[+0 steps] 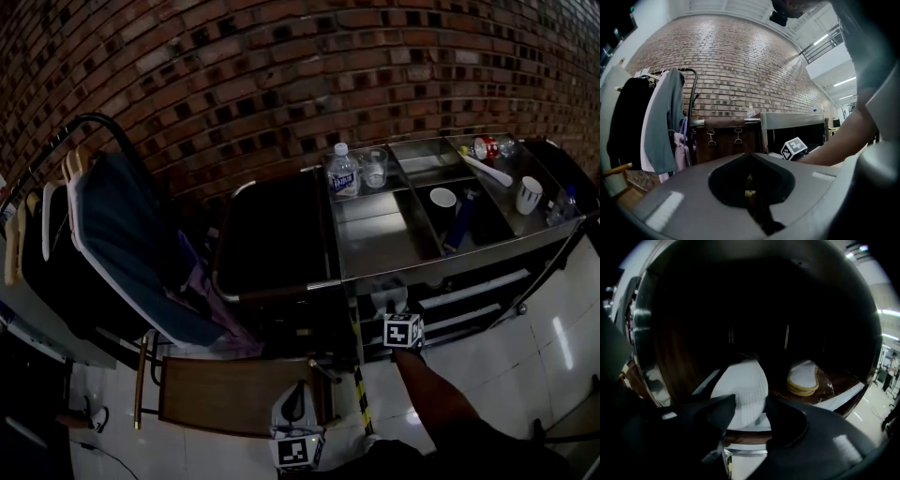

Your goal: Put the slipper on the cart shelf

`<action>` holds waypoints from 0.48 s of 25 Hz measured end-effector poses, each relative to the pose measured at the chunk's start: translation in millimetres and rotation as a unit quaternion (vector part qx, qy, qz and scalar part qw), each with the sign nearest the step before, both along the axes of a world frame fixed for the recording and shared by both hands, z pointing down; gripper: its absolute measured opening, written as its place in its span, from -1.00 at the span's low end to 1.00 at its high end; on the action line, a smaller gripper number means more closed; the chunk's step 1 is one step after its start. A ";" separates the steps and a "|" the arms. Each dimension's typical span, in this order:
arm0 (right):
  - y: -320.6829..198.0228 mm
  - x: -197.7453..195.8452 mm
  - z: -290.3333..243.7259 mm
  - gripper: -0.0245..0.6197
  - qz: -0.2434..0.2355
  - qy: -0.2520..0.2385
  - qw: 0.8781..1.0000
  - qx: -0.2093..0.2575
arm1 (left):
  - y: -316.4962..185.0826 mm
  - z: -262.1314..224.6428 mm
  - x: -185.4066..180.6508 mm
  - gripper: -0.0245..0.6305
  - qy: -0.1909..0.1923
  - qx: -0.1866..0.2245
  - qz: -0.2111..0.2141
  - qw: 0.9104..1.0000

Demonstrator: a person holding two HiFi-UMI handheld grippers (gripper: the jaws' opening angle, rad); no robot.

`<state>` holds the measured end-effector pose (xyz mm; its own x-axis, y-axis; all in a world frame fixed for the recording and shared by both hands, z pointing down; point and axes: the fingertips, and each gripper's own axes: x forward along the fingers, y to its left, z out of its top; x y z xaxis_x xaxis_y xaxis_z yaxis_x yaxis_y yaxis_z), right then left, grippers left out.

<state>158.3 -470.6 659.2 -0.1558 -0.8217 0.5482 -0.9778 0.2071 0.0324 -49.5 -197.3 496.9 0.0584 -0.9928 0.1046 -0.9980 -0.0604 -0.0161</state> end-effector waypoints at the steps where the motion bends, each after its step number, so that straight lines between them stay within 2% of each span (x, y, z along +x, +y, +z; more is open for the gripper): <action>1: -0.3 1.5 3.9 -0.30 -0.001 0.007 1.000 0.000 | 1.5 3.5 -0.6 -0.87 0.000 -0.001 0.002 1.000; 7: -4.4 2.8 7.5 -0.25 -0.029 0.047 0.998 0.015 | 6.3 1.8 -7.9 -0.87 -0.009 0.004 -0.003 1.000; 10: -0.9 -0.2 -13.4 -0.07 -0.052 0.036 0.997 0.048 | 5.5 -0.7 -5.2 -0.87 -0.001 0.003 -0.002 1.000; 12: 7.9 -2.3 -38.1 -0.07 -0.066 0.030 0.994 0.078 | 3.5 0.3 -4.8 -0.87 0.010 0.002 -0.002 1.000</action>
